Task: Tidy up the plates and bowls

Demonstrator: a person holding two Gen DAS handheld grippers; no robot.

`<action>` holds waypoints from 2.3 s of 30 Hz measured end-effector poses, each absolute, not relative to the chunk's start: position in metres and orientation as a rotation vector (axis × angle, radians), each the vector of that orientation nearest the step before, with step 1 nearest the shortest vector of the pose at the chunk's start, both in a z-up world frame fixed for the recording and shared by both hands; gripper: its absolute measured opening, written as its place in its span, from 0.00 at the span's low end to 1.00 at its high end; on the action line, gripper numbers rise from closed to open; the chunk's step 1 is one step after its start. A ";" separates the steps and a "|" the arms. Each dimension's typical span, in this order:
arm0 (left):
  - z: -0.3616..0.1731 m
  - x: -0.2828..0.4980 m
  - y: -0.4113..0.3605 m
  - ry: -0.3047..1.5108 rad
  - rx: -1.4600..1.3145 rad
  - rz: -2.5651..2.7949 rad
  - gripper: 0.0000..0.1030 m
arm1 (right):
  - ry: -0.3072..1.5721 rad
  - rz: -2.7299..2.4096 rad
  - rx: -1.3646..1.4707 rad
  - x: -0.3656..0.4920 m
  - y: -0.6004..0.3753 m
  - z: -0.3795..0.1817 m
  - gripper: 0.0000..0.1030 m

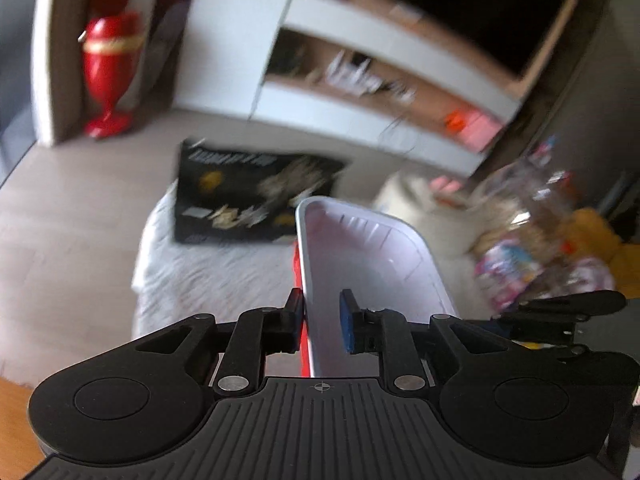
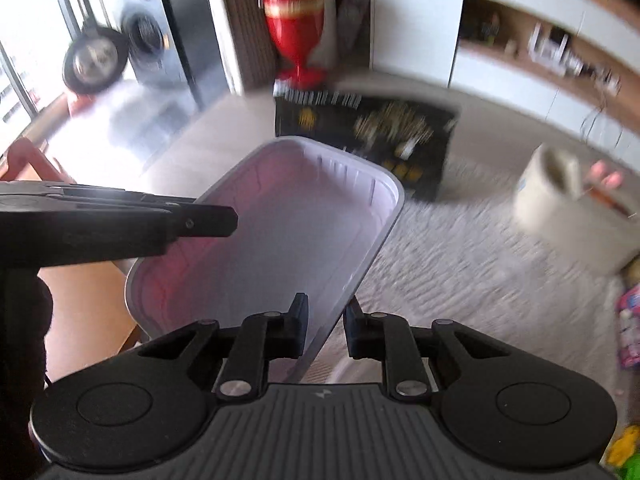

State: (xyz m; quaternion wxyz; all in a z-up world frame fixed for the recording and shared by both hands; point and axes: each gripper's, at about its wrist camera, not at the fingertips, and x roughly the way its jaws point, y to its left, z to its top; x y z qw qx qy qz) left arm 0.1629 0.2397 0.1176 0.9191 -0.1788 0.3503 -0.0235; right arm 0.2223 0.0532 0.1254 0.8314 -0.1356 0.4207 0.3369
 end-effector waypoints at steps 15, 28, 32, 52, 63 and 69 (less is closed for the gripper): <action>0.036 0.200 0.152 0.924 -0.327 -0.175 0.16 | 0.974 0.544 -0.310 0.220 -0.036 0.062 0.22; 0.032 0.201 0.163 0.888 -0.343 -0.153 0.17 | 1.015 0.484 0.087 0.288 -0.056 0.061 0.44; 0.041 0.197 0.159 0.876 -0.331 -0.185 0.16 | 1.025 0.521 0.116 0.284 -0.047 0.063 0.44; 0.037 0.180 0.136 0.984 -0.237 -0.238 0.17 | 1.000 0.550 0.025 0.238 -0.064 0.057 0.44; 0.054 0.167 0.144 0.929 -0.269 -0.228 0.17 | 0.927 0.521 -0.029 0.219 -0.068 0.075 0.44; 0.054 0.158 0.143 0.935 -0.264 -0.234 0.17 | 0.960 0.494 -0.051 0.209 -0.069 0.059 0.46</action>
